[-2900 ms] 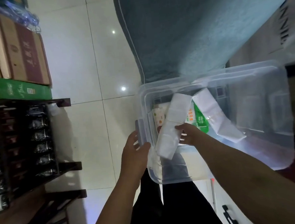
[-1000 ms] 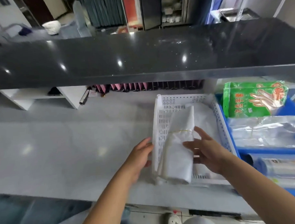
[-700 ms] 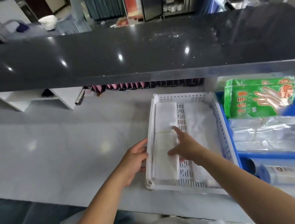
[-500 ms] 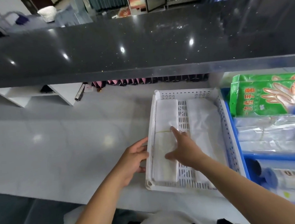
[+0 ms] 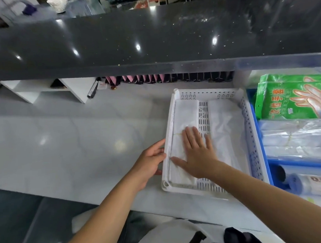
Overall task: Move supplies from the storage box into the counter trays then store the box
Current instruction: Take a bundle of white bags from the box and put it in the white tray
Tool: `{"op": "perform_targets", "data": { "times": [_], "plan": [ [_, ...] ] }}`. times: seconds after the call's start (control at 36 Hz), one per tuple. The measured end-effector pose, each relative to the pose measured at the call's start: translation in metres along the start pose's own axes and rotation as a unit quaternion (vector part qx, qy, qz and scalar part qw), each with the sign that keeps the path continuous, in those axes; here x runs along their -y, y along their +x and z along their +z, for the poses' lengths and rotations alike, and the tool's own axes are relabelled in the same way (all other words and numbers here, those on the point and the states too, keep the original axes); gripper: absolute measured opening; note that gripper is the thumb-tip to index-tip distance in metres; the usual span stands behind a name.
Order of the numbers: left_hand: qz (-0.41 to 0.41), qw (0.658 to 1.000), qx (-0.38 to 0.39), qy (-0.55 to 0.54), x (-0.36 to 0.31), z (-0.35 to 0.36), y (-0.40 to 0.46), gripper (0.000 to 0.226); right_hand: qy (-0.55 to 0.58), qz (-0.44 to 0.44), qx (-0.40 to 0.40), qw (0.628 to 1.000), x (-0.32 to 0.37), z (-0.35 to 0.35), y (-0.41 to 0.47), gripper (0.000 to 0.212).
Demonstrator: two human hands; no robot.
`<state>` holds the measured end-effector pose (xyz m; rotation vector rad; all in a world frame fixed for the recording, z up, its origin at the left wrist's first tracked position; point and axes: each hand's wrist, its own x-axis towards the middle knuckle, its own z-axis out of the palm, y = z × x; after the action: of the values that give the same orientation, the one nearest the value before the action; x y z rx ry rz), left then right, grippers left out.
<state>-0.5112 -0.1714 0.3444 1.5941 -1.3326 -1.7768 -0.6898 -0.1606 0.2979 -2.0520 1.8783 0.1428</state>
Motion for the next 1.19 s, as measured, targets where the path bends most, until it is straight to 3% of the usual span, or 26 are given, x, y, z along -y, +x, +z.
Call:
{"op": "perform_targets", "data": {
  "times": [0.25,0.36,0.47,0.58,0.69,0.83,0.94,1.08,1.19],
  "plan": [
    [0.023,0.999,0.023,-0.019,0.014,-0.013,-0.028,0.061,0.021,0.014,-0.024,0.999,-0.001,0.005,-0.001,0.103],
    [0.070,0.998,-0.005,0.005,0.018,-0.039,-0.065,0.057,0.083,0.013,-0.038,0.996,0.012,-0.020,-0.012,0.092],
    [0.103,0.992,-0.070,0.035,0.040,-0.085,-0.119,0.063,0.265,-0.033,-0.147,0.952,0.076,-0.063,-0.044,0.074],
    [0.111,0.981,-0.161,0.011,0.084,-0.137,-0.181,0.076,0.323,-0.133,-0.173,0.921,0.174,-0.086,-0.084,0.064],
    [0.064,0.956,-0.272,0.089,0.145,-0.181,-0.248,0.076,0.286,-0.235,-0.129,0.920,0.267,-0.057,-0.119,0.061],
    [-0.022,0.895,-0.389,0.219,0.246,-0.212,-0.311,0.092,0.193,-0.302,-0.040,0.933,0.346,0.027,-0.144,0.068],
    [-0.112,0.875,-0.414,0.224,0.326,-0.217,-0.348,0.102,0.128,-0.289,0.061,0.947,0.383,0.101,-0.153,0.084],
    [-0.226,0.891,-0.365,0.144,0.384,-0.205,-0.374,0.106,0.052,-0.276,0.175,0.944,0.401,0.157,-0.151,0.110],
    [-0.247,0.894,-0.359,0.107,0.406,-0.202,-0.374,0.090,0.021,-0.286,0.200,0.937,0.419,0.168,-0.129,0.104]
  ]
}}
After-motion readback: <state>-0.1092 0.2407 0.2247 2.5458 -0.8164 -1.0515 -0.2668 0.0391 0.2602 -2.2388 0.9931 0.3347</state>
